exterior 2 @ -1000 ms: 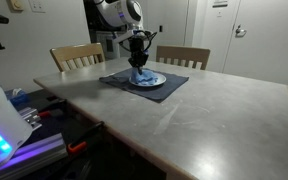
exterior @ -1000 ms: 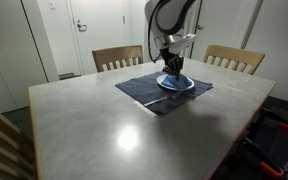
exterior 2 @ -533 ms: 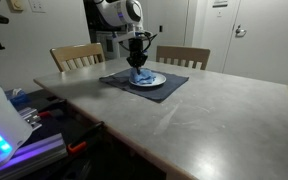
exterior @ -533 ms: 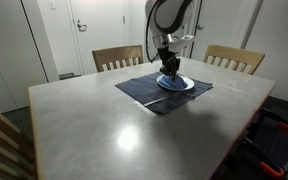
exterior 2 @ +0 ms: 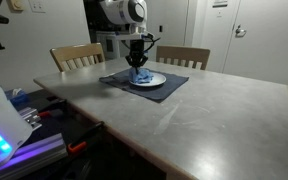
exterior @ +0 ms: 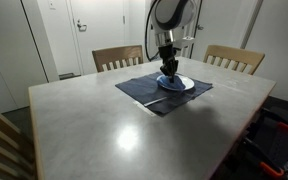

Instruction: Put the fork on the blue mat, wipe the plate with the cloth, and then put the fork back on the plate

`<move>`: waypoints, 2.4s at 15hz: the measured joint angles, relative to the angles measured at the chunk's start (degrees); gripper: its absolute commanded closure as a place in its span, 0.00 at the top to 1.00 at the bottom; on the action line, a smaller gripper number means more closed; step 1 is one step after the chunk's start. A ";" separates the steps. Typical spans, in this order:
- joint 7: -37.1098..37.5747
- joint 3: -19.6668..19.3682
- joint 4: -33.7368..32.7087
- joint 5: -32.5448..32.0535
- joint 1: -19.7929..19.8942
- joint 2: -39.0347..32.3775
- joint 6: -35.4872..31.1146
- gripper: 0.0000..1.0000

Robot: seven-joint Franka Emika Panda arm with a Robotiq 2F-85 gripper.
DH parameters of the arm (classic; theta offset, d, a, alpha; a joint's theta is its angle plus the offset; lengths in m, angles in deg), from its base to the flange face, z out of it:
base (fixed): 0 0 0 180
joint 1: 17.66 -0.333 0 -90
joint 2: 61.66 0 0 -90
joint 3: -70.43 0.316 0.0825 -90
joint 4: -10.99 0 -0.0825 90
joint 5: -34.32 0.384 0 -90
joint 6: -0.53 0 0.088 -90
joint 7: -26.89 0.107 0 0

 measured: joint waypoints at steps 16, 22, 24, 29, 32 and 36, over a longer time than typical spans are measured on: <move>3.39 -1.82 0.30 0.10 3.30 0.33 10.04 0.02; 10.69 -3.67 0.11 -0.99 2.90 -1.11 10.51 0.02; 11.63 -4.08 -0.32 -1.03 2.89 -1.60 10.51 0.02; 11.87 -4.73 -1.96 -1.07 2.89 -2.87 10.52 0.02; 11.87 -4.84 -3.18 -1.07 2.89 -3.77 10.39 0.02; 12.24 -4.85 -4.49 -1.11 2.89 -4.80 7.79 0.02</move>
